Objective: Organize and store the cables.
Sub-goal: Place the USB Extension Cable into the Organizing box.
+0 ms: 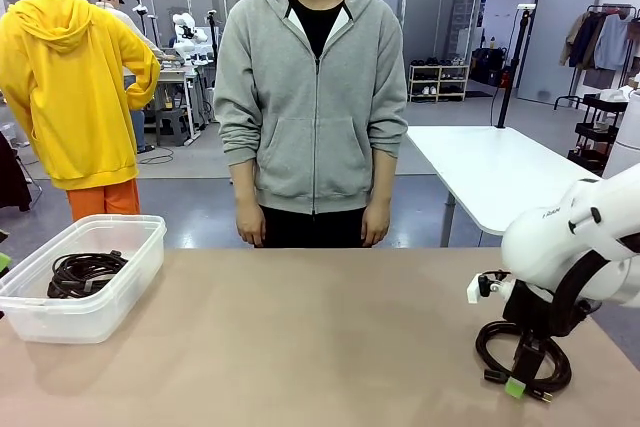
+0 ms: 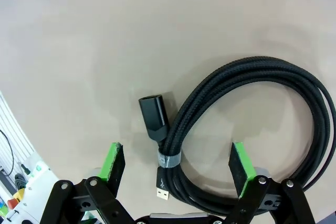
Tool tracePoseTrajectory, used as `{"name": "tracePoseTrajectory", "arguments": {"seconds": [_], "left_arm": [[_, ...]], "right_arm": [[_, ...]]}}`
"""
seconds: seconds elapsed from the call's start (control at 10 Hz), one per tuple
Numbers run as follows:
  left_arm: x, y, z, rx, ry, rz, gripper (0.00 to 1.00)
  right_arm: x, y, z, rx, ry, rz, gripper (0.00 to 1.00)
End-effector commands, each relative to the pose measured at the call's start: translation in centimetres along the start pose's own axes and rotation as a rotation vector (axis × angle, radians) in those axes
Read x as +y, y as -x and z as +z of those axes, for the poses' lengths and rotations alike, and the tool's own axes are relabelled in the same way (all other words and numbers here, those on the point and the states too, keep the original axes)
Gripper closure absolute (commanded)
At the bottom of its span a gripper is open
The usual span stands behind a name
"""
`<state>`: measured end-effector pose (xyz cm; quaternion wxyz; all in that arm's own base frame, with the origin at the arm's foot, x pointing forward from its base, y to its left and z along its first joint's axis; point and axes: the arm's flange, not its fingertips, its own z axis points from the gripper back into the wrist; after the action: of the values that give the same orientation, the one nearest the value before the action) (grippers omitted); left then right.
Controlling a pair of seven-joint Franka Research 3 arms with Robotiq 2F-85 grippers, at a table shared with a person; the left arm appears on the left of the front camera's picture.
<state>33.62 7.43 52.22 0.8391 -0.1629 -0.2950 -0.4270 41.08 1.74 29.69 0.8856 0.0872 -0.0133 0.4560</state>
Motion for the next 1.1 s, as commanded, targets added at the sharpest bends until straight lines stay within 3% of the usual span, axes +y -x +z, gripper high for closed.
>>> {"name": "tracePoseTrajectory", "arguments": {"seconds": [0.0, 0.1, 0.2, 0.3, 0.4, 0.6, 0.7, 0.8, 1.0], "left_arm": [[0.3, -0.4, 0.2, 0.014, -0.012, 0.007, 0.0], [0.3, -0.4, 0.2, 0.014, -0.012, 0.007, 0.0], [0.3, -0.4, 0.2, 0.014, -0.012, 0.007, 0.0], [0.3, -0.4, 0.2, 0.014, -0.012, 0.007, 0.0], [0.3, -0.4, 0.2, 0.014, -0.012, 0.007, 0.0], [0.3, -0.4, 0.2, 0.014, -0.012, 0.007, 0.0], [0.3, -0.4, 0.2, 0.014, -0.012, 0.007, 0.0], [0.3, -0.4, 0.2, 0.014, -0.012, 0.007, 0.0], [0.3, -0.4, 0.2, 0.014, -0.012, 0.007, 0.0]], "right_arm": [[2.1, 0.3, -1.4, 0.045, 0.046, -0.023, 0.0], [2.3, 0.3, -1.6, 0.048, 0.061, -0.017, 0.13], [2.6, 0.4, -1.6, 0.057, 0.081, -0.021, 0.55], [2.8, 0.3, -1.6, 0.065, 0.096, -0.02, 0.69], [3.1, 0.1, -1.6, 0.067, 0.098, -0.016, 1.0], [3.6, -0.2, -1.8, 0.073, 0.091, 0.003, 1.0], [3.7, -0.3, -1.8, 0.076, 0.098, 0.001, 0.94], [3.9, -0.4, -1.3, 0.071, 0.111, -0.003, 1.0], [4.9, -0.9, 1.5, 0.046, 0.143, 0.03, 1.0]]}}
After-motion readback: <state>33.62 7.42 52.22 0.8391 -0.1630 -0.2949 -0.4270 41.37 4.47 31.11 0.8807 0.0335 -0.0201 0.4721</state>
